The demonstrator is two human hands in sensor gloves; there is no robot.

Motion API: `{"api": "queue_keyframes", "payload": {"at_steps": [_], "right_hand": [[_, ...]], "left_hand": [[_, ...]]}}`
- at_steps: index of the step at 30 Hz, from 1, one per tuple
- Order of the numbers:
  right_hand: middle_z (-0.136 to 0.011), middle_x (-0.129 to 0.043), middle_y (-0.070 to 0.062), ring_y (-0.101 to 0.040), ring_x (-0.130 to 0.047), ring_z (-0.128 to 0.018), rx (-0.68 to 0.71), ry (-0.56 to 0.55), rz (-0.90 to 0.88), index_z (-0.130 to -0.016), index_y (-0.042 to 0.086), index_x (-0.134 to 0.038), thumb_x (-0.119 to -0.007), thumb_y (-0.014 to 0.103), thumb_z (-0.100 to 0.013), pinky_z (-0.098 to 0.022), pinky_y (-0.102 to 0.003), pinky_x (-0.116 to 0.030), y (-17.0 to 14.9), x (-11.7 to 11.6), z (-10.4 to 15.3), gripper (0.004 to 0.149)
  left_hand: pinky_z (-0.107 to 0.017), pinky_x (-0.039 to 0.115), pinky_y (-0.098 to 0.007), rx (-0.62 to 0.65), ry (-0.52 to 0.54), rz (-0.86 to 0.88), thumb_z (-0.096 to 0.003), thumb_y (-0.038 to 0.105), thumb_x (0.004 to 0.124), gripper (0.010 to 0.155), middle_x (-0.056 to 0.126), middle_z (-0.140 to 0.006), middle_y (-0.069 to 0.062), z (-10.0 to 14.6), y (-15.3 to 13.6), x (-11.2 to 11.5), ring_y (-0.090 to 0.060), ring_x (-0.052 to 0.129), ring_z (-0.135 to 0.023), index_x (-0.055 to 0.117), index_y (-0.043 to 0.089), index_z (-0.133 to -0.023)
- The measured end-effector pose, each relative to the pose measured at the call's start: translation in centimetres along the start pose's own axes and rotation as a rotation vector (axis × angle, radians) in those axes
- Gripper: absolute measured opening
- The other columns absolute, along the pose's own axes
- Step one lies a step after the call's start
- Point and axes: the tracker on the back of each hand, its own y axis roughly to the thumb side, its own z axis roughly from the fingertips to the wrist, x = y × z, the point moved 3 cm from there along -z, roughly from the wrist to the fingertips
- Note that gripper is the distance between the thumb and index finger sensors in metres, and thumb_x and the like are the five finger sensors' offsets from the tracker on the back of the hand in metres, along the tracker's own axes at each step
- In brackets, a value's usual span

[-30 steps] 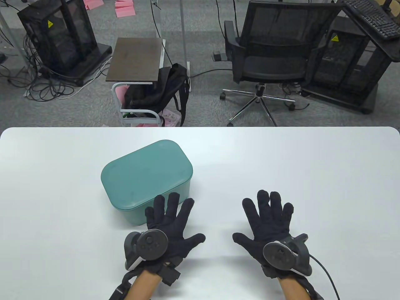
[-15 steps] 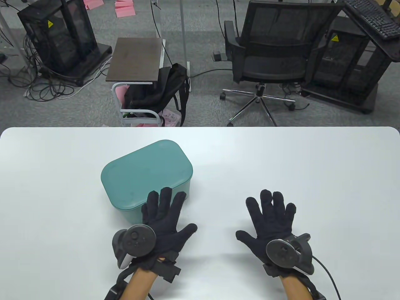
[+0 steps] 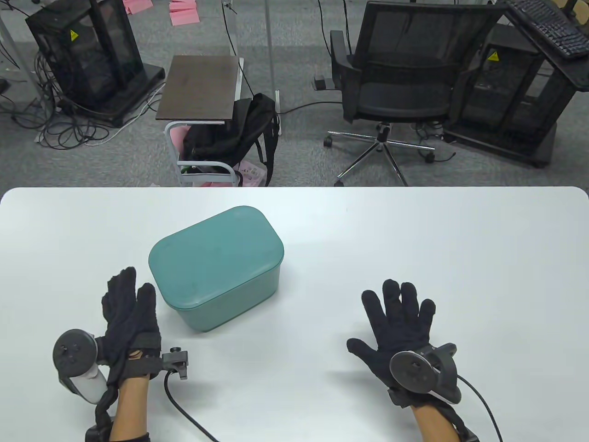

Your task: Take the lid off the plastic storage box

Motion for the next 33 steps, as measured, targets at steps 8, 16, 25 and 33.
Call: {"api": "queue_keyframes", "payload": {"at_steps": [8, 16, 25, 33], "right_hand": [[-0.122, -0.021, -0.017, -0.050, -0.020, -0.107, -0.008, 0.004, 0.000, -0.117, 0.029, -0.029, -0.049, 0.081, -0.051, -0.064, -0.079, -0.024, -0.1, -0.1, 0.0, 0.086], [-0.122, -0.022, -0.017, -0.050, -0.021, -0.107, -0.029, -0.005, -0.014, -0.117, 0.029, -0.030, -0.049, 0.080, -0.052, -0.064, -0.079, -0.025, -0.8, 0.2, 0.0, 0.085], [-0.122, -0.023, -0.017, -0.050, -0.021, -0.108, -0.045, -0.035, -0.036, -0.117, 0.029, -0.030, -0.049, 0.080, -0.052, -0.065, -0.078, -0.026, -1.5, 1.0, 0.1, 0.085], [-0.122, -0.023, -0.017, -0.050, -0.022, -0.107, -0.073, -0.065, -0.053, -0.117, 0.029, -0.031, -0.049, 0.080, -0.052, -0.065, -0.079, -0.026, -2.4, 1.8, 0.2, 0.085]], "left_hand": [[-0.070, 0.023, -0.066, -0.150, -0.062, -0.006, -0.0532, 0.073, 0.067, 0.086, 0.029, -0.119, -0.021, -0.7, -3.8, 1.7, -0.048, 0.018, -0.105, 0.052, 0.017, -0.117], [-0.070, 0.023, -0.066, -0.244, -0.174, 0.201, -0.0560, 0.066, 0.067, 0.077, 0.023, -0.119, -0.021, -0.9, -5.6, 3.7, -0.048, 0.012, -0.104, 0.057, 0.016, -0.115], [-0.068, 0.023, -0.069, -0.290, -0.298, 0.635, -0.0579, 0.060, 0.067, 0.070, 0.007, -0.115, -0.024, -0.9, -7.5, 6.3, -0.051, 0.003, -0.100, 0.060, 0.006, -0.102], [-0.064, 0.021, -0.070, -0.265, -0.312, 0.699, -0.0575, 0.057, 0.069, 0.068, 0.002, -0.113, -0.022, 0.0, -6.6, 7.8, -0.053, 0.004, -0.099, 0.060, 0.005, -0.099]]}}
